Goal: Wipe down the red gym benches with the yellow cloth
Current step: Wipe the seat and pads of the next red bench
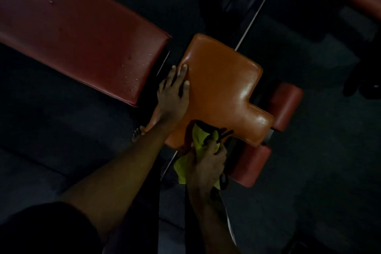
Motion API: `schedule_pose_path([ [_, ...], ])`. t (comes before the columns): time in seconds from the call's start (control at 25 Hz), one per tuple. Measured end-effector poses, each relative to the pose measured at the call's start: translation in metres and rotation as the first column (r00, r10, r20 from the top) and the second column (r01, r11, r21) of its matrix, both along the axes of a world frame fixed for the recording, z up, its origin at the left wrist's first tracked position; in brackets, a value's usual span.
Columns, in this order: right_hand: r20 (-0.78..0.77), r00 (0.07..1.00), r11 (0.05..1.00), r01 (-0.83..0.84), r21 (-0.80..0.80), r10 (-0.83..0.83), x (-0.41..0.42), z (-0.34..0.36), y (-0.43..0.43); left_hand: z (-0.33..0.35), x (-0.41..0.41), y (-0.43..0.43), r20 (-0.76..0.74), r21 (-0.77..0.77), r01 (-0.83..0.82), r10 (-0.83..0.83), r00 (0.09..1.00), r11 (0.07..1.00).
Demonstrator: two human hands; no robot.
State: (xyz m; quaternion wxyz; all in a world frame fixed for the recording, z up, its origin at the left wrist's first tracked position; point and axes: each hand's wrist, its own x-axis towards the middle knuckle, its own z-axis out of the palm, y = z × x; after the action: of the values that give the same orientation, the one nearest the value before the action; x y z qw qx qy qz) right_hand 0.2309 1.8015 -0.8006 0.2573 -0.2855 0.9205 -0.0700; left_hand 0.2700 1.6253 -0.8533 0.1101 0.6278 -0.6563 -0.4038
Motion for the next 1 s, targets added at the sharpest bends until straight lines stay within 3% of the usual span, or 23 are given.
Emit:
schedule_pose_path([
  [0.12,0.057,0.993,0.993,-0.109,0.033,0.107,0.009,0.004,-0.01,-0.001,0.015,-0.009,-0.123,0.024,0.019,-0.015,0.992,1.0],
  [0.28,0.185,0.959,0.973,-0.192,-0.126,0.213,-0.01,0.015,-0.054,0.0,0.076,-0.035,-0.077,-0.183,-0.02,0.006,0.997,0.983],
  [0.4,0.192,0.941,0.937,-0.222,-0.271,0.279,-0.016,0.028,-0.12,0.003,0.127,-0.061,0.032,-0.335,-0.023,0.036,0.999,0.942],
  [0.52,0.163,0.915,0.9,-0.308,-0.31,0.369,-0.015,0.024,-0.196,0.007,0.184,-0.106,0.12,-0.373,-0.133,0.19,0.974,0.918],
  [0.64,0.258,0.817,0.855,-0.468,-0.225,0.515,-0.001,0.001,-0.258,0.004,0.238,-0.143,0.161,-0.296,-0.301,0.358,0.92,0.907],
  [0.72,0.191,0.767,0.79,-0.601,-0.119,0.612,0.01,-0.021,-0.275,-0.002,0.258,-0.151,0.21,-0.262,-0.256,0.314,0.926,0.93],
  [0.8,0.037,0.768,0.767,-0.633,-0.106,0.639,0.017,-0.04,-0.272,-0.008,0.264,-0.147,0.211,-0.272,-0.173,0.234,0.949,0.947],
  [1.0,-0.115,0.888,0.833,-0.457,-0.313,0.444,0.032,-0.059,-0.273,-0.014,0.261,-0.143,0.18,-0.29,-0.169,0.227,0.957,0.942],
])
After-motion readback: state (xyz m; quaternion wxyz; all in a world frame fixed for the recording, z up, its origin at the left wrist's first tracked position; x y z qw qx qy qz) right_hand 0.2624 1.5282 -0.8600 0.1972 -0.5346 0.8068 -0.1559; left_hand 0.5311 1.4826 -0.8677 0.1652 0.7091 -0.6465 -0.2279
